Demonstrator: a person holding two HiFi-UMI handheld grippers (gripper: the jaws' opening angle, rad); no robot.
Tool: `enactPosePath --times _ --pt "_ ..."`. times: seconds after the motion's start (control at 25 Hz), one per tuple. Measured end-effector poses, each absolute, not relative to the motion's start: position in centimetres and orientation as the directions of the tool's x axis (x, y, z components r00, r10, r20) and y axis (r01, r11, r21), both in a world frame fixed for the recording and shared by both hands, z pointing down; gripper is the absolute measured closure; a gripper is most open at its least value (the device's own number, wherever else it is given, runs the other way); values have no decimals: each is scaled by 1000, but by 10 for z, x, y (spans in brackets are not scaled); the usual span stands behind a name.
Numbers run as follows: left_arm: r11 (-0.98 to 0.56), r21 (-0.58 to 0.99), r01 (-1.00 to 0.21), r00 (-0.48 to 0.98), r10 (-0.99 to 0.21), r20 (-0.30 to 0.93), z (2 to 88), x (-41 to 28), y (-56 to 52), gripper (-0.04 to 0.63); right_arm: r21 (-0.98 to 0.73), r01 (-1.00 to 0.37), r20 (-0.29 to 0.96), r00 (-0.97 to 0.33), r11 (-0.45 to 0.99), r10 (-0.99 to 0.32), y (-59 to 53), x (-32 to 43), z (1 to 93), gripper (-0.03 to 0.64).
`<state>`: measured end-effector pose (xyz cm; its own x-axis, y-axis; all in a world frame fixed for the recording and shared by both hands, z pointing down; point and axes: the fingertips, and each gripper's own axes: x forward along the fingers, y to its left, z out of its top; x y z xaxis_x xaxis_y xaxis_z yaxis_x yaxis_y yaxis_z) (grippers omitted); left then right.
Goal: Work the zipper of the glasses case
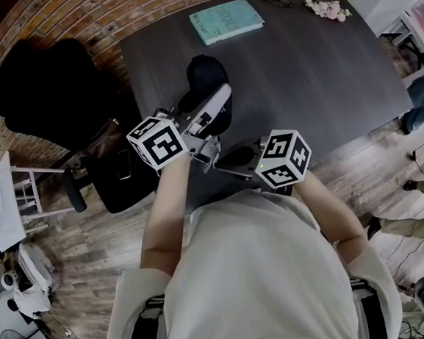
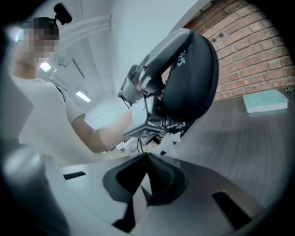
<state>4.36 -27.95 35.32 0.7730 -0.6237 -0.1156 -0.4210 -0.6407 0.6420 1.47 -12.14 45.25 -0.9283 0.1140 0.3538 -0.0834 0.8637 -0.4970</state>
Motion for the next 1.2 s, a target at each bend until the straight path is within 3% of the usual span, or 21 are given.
enactPosePath --times 0.2,0.32,0.44,0.76,1.2 --pt "-610 670 -424 769 -633 -90 371 38 -282 339 -435 -152 453 -889 888 70 -121 23 471 614" --pt "-591 672 -447 769 -637 -48 389 35 -284 339 -310 -273 540 -839 911 -68 -133 44 492 604" --pt "-578 668 -469 787 -617 20 420 34 -278 336 -261 -404 564 -801 877 -201 -145 69 506 500" --pt "-475 699 -535 803 -541 248 517 45 -259 331 -313 -631 532 -736 710 -419 -164 107 516 558" --pt "-492 576 -653 757 -425 496 600 66 -258 330 -355 -707 575 -682 612 -453 -156 109 534 580"
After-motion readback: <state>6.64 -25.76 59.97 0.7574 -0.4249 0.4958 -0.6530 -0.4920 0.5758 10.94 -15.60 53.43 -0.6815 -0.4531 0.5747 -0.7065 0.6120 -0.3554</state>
